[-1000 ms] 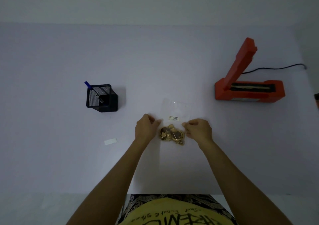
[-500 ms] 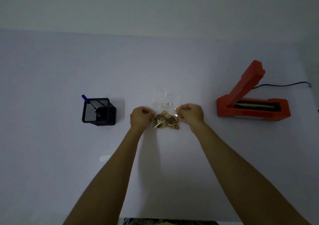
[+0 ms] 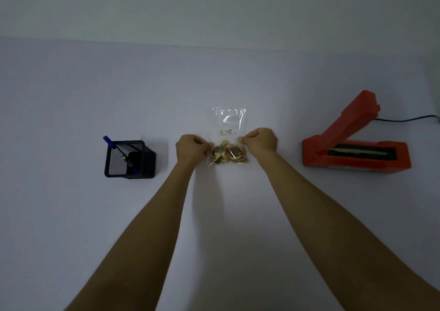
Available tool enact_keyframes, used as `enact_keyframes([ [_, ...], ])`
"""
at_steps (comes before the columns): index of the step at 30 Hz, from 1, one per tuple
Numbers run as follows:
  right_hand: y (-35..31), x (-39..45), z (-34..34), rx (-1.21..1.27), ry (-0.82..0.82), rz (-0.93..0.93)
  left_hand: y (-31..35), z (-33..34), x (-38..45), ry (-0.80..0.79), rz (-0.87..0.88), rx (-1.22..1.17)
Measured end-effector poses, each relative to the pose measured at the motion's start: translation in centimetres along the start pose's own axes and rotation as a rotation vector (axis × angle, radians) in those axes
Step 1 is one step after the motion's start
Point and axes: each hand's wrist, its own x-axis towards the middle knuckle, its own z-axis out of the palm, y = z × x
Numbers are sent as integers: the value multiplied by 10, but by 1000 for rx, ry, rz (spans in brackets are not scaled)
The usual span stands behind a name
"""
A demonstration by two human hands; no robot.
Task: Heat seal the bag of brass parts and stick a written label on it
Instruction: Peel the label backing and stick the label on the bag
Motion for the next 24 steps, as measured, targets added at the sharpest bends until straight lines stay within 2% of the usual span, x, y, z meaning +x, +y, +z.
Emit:
enact_keyframes([
  [13, 7, 7, -2, -7, -5, -8, -2, 0, 3, 8, -51, -51],
  [19, 10, 4, -7, 121, -59, -15, -4, 1, -3, 27, -7, -53],
  [24, 25, -32, -28, 199, -184, -9, 4, -8, -25, 116, 72, -28],
])
